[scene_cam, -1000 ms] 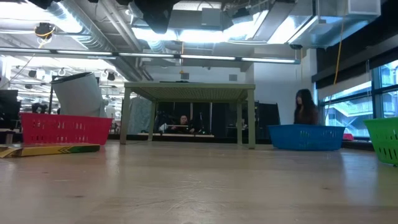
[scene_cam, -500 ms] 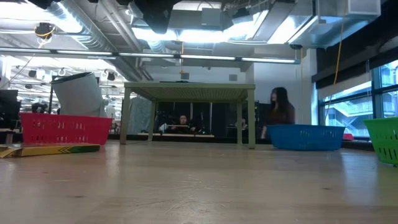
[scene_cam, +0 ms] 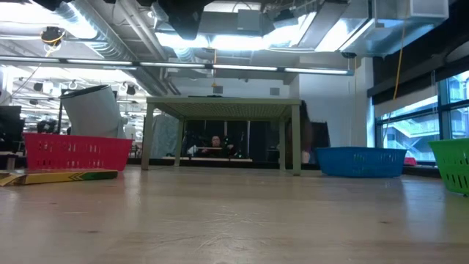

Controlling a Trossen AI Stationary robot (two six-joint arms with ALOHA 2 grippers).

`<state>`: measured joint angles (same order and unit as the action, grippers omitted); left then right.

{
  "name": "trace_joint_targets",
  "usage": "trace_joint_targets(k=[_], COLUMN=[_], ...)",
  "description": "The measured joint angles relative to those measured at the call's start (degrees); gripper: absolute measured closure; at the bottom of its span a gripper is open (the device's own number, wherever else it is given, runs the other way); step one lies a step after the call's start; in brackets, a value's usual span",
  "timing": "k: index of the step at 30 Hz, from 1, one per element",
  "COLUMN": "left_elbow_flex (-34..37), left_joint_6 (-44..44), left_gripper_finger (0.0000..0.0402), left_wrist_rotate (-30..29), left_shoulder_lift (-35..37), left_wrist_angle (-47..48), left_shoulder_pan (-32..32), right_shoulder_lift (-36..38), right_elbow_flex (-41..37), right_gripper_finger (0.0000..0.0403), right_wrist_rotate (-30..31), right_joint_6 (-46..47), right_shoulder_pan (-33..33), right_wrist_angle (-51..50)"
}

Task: Pick & Place Office Desk Supplies
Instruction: Put the black rubber band into the green bin, then put the orange spring keychain into the blue bin

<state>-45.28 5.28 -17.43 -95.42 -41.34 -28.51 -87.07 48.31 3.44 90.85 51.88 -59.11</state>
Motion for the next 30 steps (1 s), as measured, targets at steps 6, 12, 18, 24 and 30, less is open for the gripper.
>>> trace_joint_targets(k=[6, 12, 18, 24, 30], left_elbow_flex=[0.00, 0.00, 0.02, 0.02, 0.02], left_joint_6=[4.83, 14.03, 18.40, 22.55, 23.86], left_gripper_finger=[0.0295, 0.0293, 0.0290, 0.0290, 0.0290], left_wrist_rotate=[0.83, 9.10, 6.65, 0.51, 0.37], left_shoulder_lift=[0.00, 0.00, 0.00, -0.04, -0.04], left_wrist_angle=[0.02, 0.86, 3.67, 9.24, 17.37], left_shoulder_pan=[-0.01, -2.56, -8.32, -13.83, -17.53], right_shoulder_lift=[0.00, 0.00, 0.00, 0.00, 0.00], right_elbow_flex=[0.00, 1.47, 3.79, 5.68, 6.01], right_gripper_finger=[0.0241, 0.0206, 0.0200, 0.0200, 0.0200], right_wrist_rotate=[0.12, -1.15, 3.04, 8.38, 14.55], right_joint_6=[-0.93, -1.32, -1.33, -1.77, -3.26], right_shoulder_pan=[0.00, -0.02, -0.02, -0.04, -0.04], right_wrist_angle=[-0.04, -0.65, -1.33, -1.35, -1.36])
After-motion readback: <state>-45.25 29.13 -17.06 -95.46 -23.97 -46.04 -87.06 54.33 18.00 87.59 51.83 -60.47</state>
